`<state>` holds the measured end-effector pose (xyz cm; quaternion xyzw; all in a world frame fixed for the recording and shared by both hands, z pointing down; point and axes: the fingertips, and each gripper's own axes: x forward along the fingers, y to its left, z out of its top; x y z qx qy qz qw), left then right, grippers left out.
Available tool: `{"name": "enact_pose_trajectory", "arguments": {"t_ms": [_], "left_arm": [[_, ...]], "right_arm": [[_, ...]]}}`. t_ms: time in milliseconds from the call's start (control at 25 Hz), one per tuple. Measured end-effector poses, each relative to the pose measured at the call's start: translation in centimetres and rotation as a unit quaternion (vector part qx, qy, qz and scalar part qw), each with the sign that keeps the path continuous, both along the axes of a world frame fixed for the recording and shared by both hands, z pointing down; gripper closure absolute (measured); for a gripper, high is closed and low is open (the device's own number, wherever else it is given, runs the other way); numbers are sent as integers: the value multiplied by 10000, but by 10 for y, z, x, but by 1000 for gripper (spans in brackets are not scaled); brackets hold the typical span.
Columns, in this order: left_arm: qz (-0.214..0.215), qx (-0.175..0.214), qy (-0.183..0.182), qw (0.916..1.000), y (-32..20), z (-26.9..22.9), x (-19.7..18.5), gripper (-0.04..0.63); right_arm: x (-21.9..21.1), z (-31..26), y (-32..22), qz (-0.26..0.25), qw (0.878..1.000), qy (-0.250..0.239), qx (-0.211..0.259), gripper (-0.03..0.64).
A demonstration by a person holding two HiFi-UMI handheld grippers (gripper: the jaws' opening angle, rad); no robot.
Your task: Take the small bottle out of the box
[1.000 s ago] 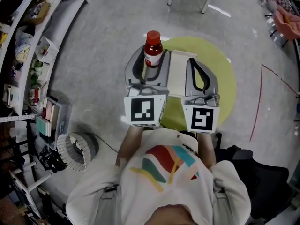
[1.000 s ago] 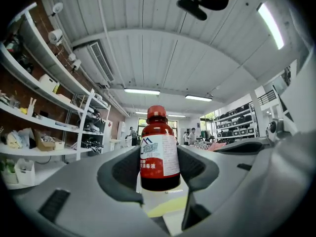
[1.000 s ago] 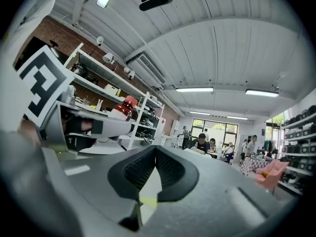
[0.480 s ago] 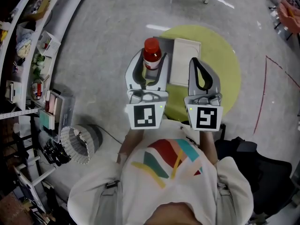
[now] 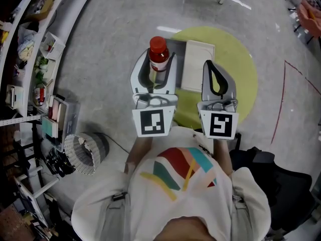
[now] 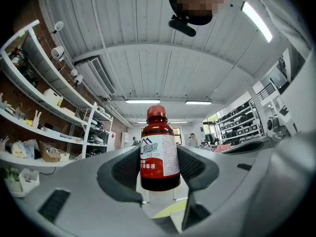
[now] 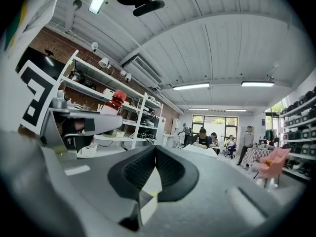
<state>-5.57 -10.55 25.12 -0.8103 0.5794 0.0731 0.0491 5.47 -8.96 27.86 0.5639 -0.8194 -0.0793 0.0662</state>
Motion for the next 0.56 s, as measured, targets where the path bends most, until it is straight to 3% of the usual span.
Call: {"name": "enact_pose_trajectory", "arguments": {"t_ms": [560], "left_arm": [[36,-109,-25,9999,-4,1,-1,376]], "right_arm": [[-4,0,-3,-47,10000,37,-45,612]]}}
